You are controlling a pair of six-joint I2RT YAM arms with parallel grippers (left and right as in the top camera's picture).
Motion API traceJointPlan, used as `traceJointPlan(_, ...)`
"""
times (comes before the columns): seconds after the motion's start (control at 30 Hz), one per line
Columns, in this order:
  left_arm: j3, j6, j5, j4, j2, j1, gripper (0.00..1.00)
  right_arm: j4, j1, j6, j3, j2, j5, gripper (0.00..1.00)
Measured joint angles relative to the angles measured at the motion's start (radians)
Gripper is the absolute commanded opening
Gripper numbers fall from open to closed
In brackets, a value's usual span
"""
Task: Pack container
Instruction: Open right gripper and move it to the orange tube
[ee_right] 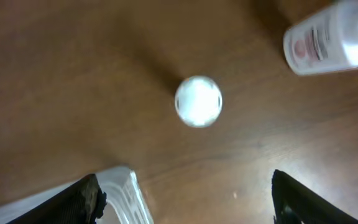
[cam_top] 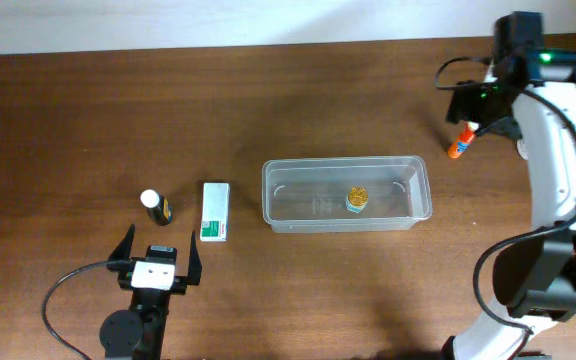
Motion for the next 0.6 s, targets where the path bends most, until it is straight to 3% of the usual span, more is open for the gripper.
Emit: traceJointPlan(0.6, 0.000, 0.000, 0.000, 0.000, 0.000, 0.000, 0.99, 0.113, -0.039, -0.072, 0.000, 0.137, -0.068, 0.75)
